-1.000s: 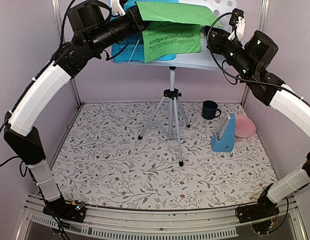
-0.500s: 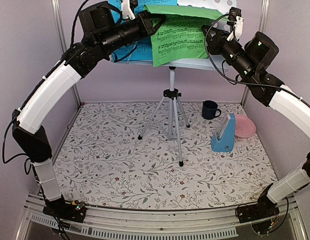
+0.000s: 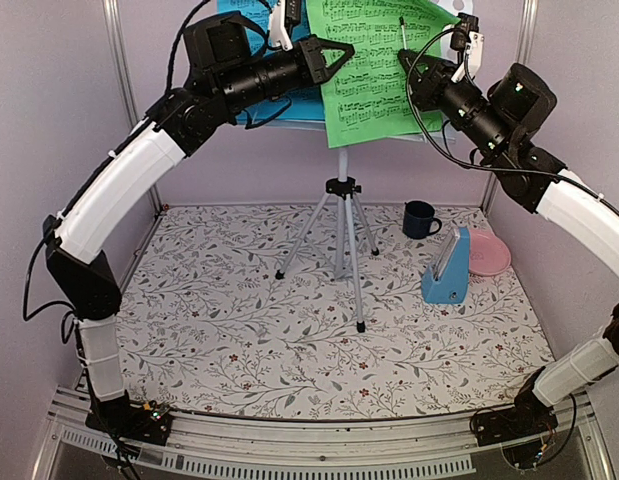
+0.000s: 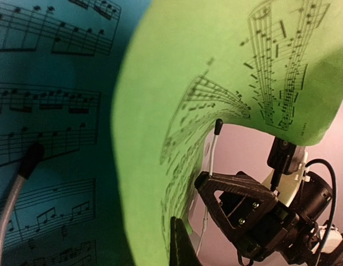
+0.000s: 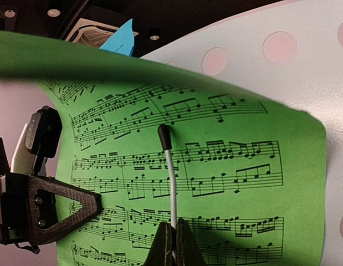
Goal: Set up the instrument practice props
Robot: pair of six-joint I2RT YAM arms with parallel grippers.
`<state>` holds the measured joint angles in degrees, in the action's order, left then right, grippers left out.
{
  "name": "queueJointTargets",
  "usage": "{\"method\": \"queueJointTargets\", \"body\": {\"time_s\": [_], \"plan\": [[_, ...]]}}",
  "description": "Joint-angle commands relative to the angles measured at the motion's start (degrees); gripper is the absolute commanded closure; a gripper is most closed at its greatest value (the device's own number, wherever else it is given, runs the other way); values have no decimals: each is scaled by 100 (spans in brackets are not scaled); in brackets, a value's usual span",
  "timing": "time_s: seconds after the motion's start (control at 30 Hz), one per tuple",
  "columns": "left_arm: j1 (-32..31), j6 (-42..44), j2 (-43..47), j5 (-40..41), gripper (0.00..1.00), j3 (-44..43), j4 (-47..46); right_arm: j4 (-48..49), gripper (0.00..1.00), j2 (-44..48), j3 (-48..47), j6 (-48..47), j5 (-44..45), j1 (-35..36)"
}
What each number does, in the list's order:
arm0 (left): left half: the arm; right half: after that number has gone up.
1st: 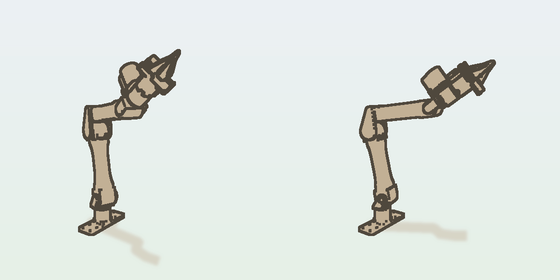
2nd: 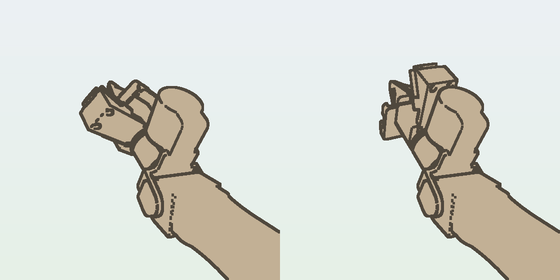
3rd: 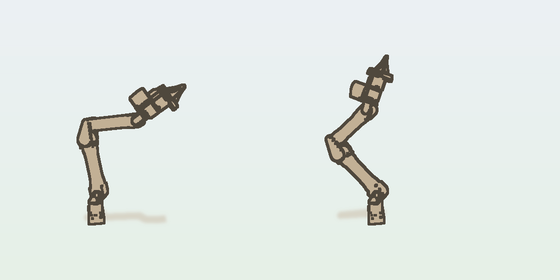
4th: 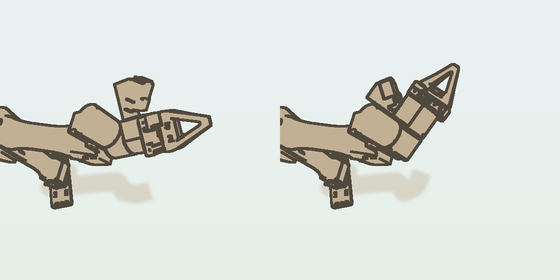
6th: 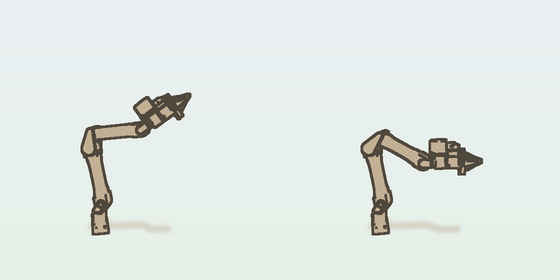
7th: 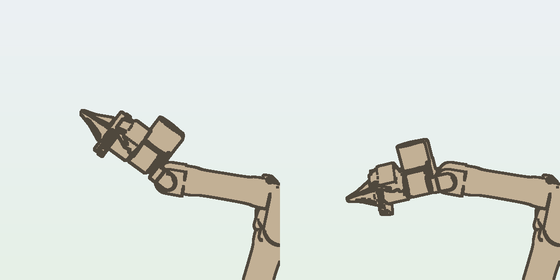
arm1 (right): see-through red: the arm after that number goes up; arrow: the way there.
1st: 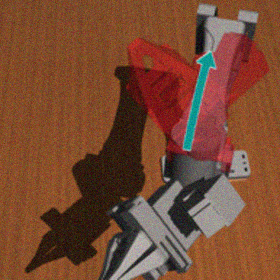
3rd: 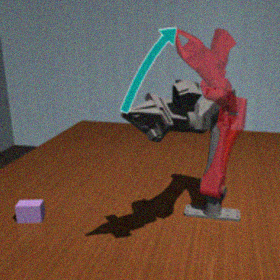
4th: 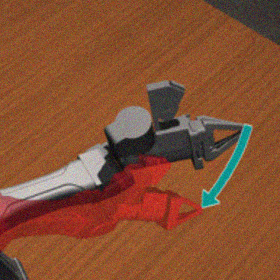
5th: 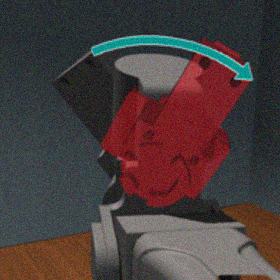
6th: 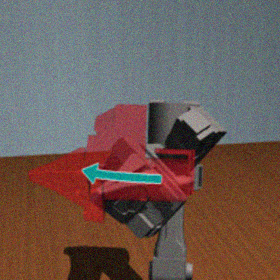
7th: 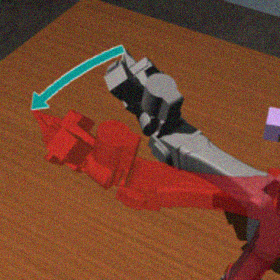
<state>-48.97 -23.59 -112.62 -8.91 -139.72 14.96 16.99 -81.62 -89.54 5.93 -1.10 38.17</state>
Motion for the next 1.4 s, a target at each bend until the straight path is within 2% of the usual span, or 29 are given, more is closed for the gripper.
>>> {"method": "queueJointTargets", "body": {"time_s": [0.0,0.33,0.43,0.5,0.7,0.93,1.1,1.37], "plan": [[-5,103,-340,-192,100,-291,-88,381,100,-51,-64,-32,-255,6],[1,44,-575,-355,100,-479,-356,391,100,-55,-38,37,-214,7],[-2,82,-515,-305,100,-458,-329,408,85,14,2,42,-103,6],[-1,100,-448,-271,96,-380,-320,426,73,67,53,27,-54,2],[-48,200,-212,-233,85,-138,-288,453,63,341,226,-30,45,6],[-185,417,373,158,73,532,-304,398,59,939,701,-214,476,1],[-205,387,612,289,73,1004,-389,50,57,1329,963,-392,909,-87],[-201,356,626,355,77,1185,-401,-802,54,1720,1208,-37,781,-671]]}}
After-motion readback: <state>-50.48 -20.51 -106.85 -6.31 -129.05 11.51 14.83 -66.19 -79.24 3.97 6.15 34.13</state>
